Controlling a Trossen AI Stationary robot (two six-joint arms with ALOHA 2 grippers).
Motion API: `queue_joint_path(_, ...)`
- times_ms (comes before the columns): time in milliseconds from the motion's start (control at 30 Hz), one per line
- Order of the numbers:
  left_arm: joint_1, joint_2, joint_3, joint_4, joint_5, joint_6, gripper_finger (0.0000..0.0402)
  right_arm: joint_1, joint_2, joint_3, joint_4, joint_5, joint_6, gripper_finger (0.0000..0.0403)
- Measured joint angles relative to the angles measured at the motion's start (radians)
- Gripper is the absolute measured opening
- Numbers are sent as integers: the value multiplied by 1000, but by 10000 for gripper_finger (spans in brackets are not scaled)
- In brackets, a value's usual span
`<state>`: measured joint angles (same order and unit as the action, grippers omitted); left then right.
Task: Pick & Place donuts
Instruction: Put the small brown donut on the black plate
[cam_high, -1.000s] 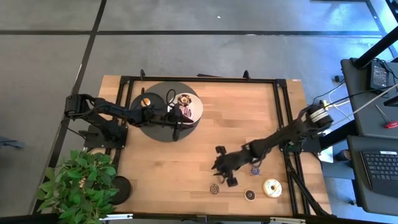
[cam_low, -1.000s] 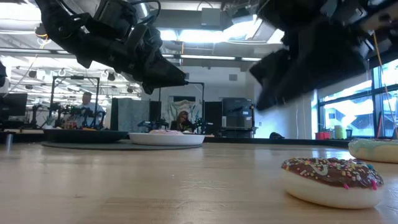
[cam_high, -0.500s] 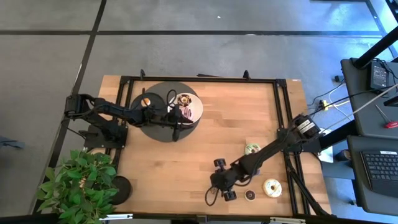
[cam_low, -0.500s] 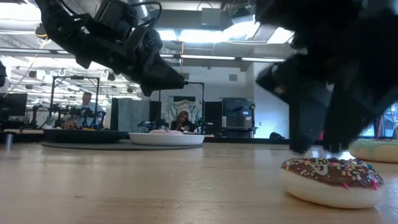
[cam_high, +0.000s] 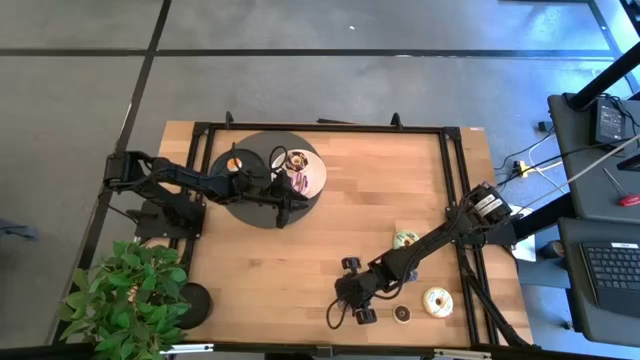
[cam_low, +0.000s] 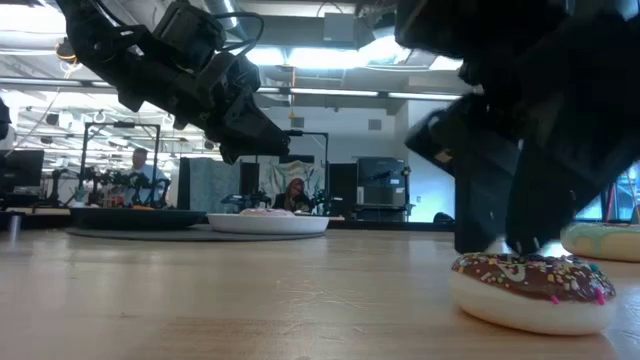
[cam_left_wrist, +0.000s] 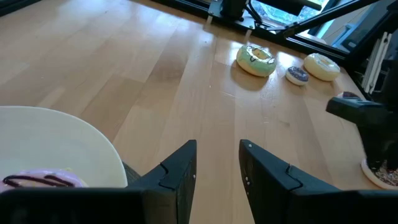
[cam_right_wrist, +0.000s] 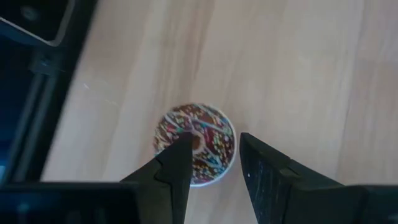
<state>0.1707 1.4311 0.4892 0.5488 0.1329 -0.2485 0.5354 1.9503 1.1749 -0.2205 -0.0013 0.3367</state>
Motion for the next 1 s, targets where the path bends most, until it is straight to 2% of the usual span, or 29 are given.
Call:
queue_joint_path(233,1,0,0,0,0,0,116,0,20,-1,3,0,-5,126)
queue_joint_path(500,1,0,0,0,1,-3,116,0,18,7,1,0,-54,48)
queue_joint_path(600,-6,0,0,1,30,-43,114,-21,1,7,-5,-9,-86,30)
queue_joint_path(700,-13,0,0,14,73,-48,114,-72,-32,7,-25,-26,-132,24)
queue_joint_path(867,-27,0,0,72,106,26,114,-192,-130,7,-71,-19,-270,26)
queue_joint_path(933,-33,0,0,84,108,35,114,-251,-170,8,-75,37,-331,26)
queue_joint_path(1000,-36,0,0,85,109,28,114,-308,-207,8,-84,138,-397,24)
